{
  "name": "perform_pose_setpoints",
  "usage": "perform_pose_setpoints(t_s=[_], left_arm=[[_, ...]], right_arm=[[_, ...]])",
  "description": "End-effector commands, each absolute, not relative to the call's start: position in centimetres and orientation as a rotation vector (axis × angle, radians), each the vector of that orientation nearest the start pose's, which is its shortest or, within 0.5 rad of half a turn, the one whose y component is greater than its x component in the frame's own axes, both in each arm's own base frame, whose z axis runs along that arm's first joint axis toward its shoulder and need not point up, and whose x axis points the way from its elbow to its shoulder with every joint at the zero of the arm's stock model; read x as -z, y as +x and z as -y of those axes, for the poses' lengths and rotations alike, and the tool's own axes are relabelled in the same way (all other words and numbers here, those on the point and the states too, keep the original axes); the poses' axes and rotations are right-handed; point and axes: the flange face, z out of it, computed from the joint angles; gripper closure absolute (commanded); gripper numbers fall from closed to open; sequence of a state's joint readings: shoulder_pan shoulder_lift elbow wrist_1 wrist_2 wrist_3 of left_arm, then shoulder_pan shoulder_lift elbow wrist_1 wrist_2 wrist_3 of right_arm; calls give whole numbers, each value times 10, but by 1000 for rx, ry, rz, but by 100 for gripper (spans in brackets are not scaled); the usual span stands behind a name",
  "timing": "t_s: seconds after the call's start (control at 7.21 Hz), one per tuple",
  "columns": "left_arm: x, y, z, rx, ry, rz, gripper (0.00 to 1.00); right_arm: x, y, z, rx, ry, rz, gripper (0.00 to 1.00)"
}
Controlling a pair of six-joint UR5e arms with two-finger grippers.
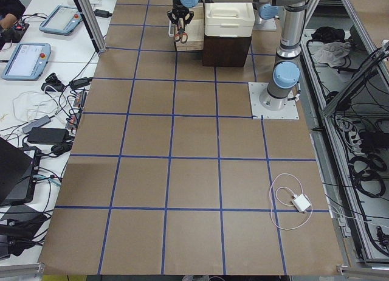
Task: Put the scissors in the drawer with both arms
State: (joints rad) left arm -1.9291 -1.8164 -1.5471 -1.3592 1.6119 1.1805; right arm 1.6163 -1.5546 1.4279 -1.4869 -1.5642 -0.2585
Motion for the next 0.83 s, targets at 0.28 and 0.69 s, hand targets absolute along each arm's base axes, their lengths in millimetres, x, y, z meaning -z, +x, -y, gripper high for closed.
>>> perform_pose_setpoints(t_s=[0.28,0.69], left_arm=[[-365,-391,463,-85,2281,-2127,100],[-347,-398,468,-84,2307,-2129,100]], right_arm=[[-545,137,495,76,-286,-3166,0],[-544,136,495,71,-148,-3176,0]])
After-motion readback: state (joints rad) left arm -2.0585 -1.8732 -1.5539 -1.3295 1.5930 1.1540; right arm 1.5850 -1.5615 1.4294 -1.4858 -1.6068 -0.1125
